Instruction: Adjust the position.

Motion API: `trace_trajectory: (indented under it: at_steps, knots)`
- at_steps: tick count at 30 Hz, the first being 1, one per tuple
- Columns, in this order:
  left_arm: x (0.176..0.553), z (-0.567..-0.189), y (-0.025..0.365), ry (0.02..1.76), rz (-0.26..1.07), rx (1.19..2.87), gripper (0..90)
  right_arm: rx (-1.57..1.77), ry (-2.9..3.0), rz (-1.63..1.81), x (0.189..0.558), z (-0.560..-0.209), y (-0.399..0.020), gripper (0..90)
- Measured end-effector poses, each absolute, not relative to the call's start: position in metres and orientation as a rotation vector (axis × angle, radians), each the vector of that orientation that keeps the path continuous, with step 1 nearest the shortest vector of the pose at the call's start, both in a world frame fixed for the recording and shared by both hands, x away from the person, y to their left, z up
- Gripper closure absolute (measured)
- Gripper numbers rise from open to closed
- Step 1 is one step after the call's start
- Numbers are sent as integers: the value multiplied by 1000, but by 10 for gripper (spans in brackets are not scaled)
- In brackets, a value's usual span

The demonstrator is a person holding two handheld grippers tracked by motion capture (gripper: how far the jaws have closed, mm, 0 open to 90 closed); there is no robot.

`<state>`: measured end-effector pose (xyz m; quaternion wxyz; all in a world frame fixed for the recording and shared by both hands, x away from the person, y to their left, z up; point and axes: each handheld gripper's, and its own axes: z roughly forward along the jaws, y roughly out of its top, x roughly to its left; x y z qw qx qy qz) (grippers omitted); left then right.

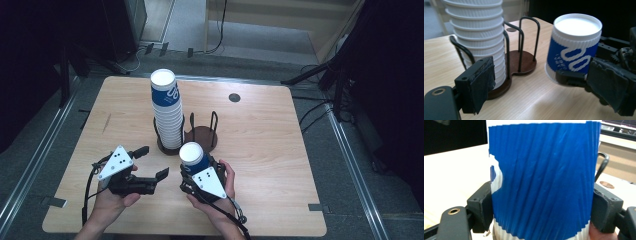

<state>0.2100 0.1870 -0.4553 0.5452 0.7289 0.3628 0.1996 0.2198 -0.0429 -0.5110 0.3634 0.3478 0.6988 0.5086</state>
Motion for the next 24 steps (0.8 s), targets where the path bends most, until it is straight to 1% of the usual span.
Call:
trace_trajectory:
  at_steps: [8,9,11,24]
  knots:
    - [208,-456,178,820,441,1762,90,846,1814,1299,216,-513,-35,197]
    - [208,-456,178,821,442,1761,97,841,1814,1293,216,-513,-35,197]
    - [207,-456,176,825,449,1765,139,825,1813,1281,215,-513,-34,198]
    - [206,-456,173,794,410,1789,140,706,1830,1232,207,-515,-23,198]
